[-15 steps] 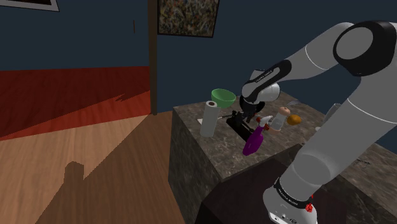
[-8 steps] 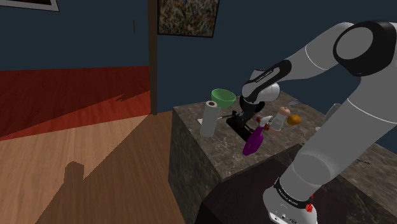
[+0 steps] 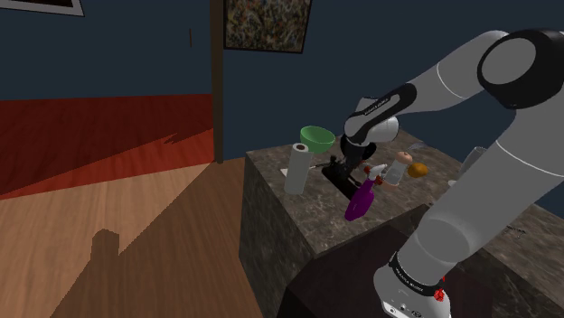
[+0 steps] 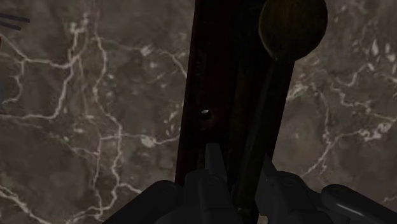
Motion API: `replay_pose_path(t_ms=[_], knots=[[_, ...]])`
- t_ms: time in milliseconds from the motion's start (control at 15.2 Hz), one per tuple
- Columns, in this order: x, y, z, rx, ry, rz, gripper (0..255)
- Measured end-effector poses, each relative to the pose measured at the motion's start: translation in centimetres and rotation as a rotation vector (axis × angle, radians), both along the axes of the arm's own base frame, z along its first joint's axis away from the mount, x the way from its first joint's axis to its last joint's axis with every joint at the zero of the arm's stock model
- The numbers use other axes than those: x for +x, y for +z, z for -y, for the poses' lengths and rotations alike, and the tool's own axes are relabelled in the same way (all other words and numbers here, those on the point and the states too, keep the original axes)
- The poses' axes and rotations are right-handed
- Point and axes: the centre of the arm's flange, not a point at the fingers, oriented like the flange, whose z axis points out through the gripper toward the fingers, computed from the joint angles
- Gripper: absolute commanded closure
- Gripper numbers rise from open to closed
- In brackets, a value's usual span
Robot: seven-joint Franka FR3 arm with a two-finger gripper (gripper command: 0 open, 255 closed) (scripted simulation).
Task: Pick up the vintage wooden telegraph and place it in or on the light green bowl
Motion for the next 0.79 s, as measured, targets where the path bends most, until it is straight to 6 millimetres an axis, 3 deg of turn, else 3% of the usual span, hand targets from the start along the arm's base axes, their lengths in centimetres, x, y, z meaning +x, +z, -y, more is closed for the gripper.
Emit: replay_pose_path(t_ms=[792], knots=[[0.0,6.1,0.0,0.000,0.000,0.000,255]])
